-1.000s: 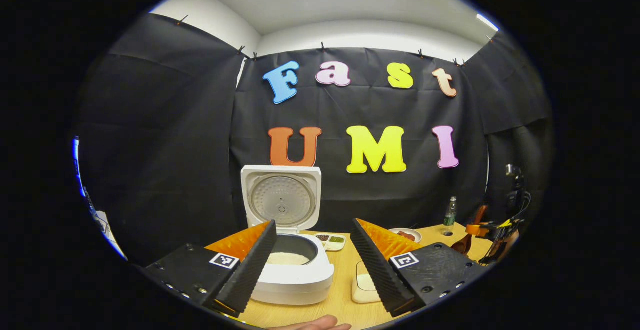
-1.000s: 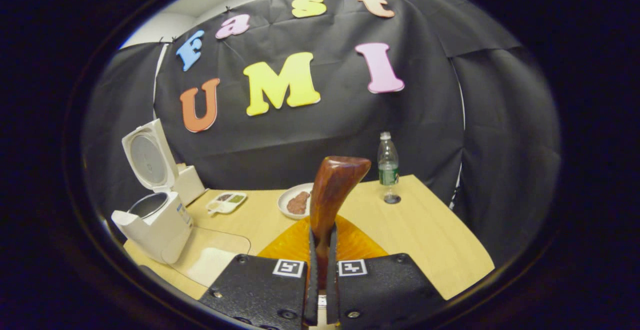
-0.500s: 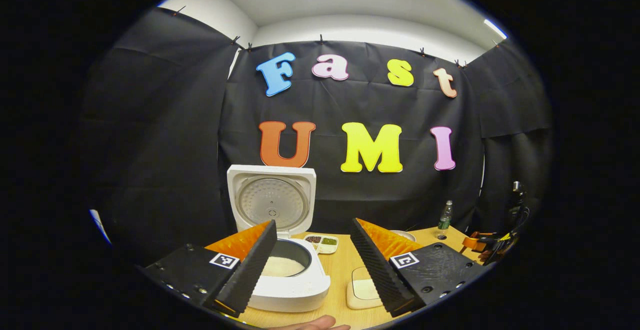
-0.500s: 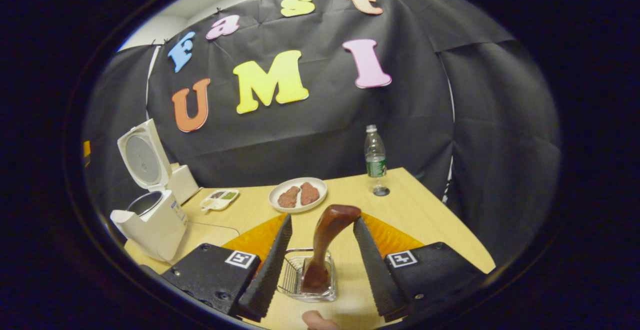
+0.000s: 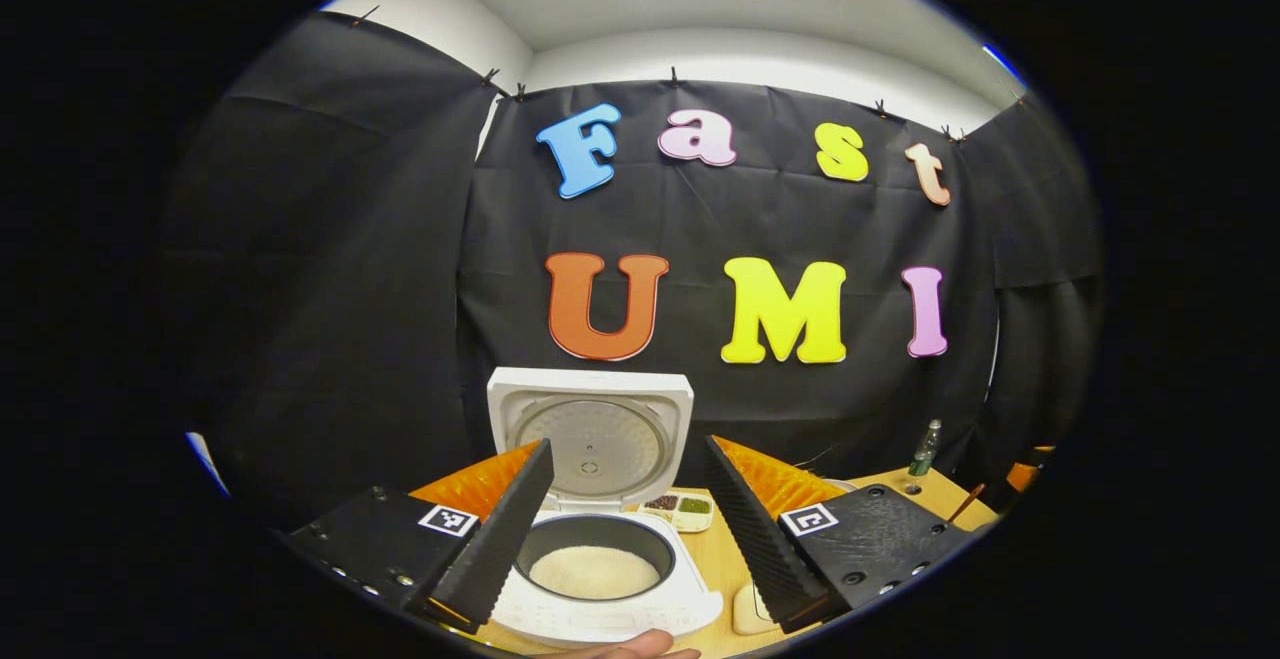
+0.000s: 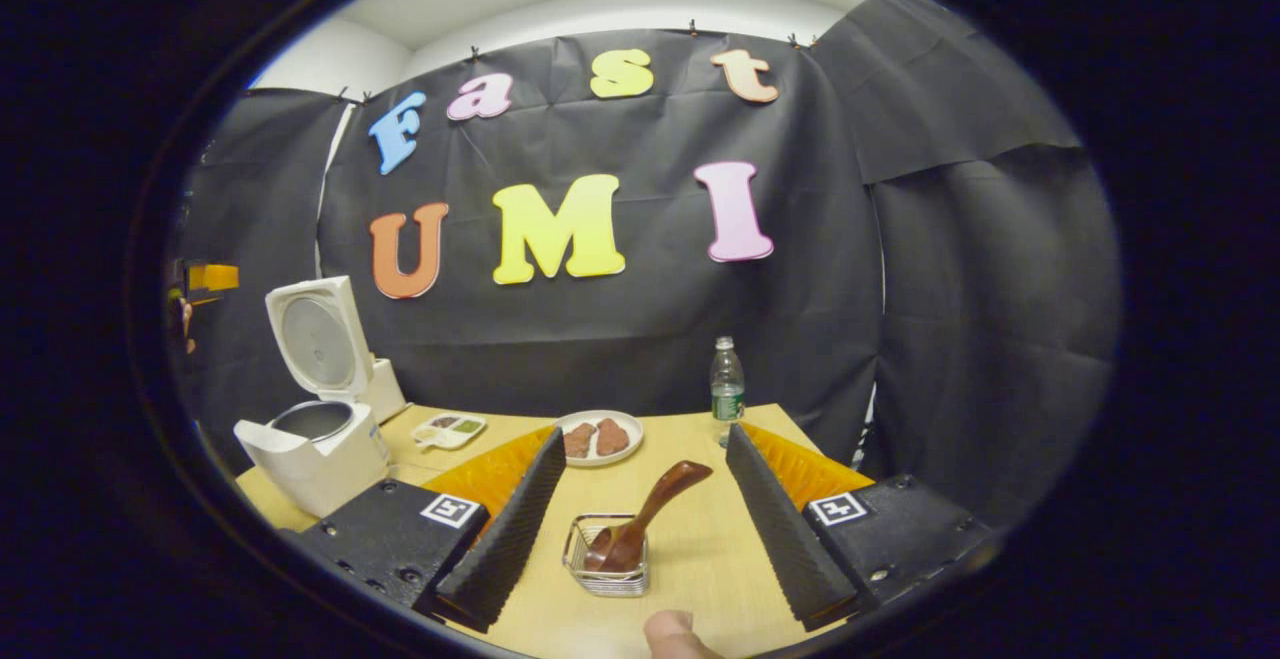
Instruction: Close the left gripper, press the button to open the rice cooker; take a wooden spoon from the chopstick holder with the right hand, scoop a spoonful of rice and pour it into the rice cooker, then put the wooden spoon back into the chopstick holder.
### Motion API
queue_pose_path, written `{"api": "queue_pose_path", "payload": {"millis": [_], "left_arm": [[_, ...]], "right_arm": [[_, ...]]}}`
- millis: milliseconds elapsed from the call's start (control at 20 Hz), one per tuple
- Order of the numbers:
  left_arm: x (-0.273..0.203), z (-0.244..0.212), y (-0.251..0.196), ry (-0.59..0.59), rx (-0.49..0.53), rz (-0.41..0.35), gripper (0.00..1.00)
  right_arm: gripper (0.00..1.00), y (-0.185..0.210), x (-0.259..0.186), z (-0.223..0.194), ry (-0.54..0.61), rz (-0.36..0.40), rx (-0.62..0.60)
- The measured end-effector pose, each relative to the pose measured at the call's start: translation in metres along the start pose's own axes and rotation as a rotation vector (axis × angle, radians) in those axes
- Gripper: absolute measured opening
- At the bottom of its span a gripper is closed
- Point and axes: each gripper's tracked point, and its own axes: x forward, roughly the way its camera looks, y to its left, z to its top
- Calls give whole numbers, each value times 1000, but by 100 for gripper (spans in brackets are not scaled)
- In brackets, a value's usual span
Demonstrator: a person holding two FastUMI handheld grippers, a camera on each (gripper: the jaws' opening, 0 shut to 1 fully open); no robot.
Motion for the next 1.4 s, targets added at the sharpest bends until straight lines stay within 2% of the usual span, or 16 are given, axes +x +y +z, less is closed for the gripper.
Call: {"api": "queue_pose_path", "payload": {"millis": [300, 500, 850, 1000, 1200, 1300, 1400], "left_arm": [[65, 31, 31, -17, 39, 19, 94], [117, 40, 35, -17, 9, 17, 93], [202, 13, 56, 52, 6, 81, 94], [219, 0, 56, 92, 0, 81, 93], [233, -15, 66, 137, 1, 130, 94], [230, -25, 67, 167, 50, 167, 96], [224, -28, 67, 180, 59, 163, 94]], "right_arm": [[100, 20, -25, 37, -77, 62, -15], [100, 34, -36, 44, -105, 106, -20], [100, 36, -47, 51, -137, 126, -27], [100, 29, -46, 46, -129, 114, -23], [100, 23, -39, 38, -108, 103, -9], [100, 25, -37, 38, -118, 126, 21], [100, 24, -35, 36, -123, 142, 61]]}}
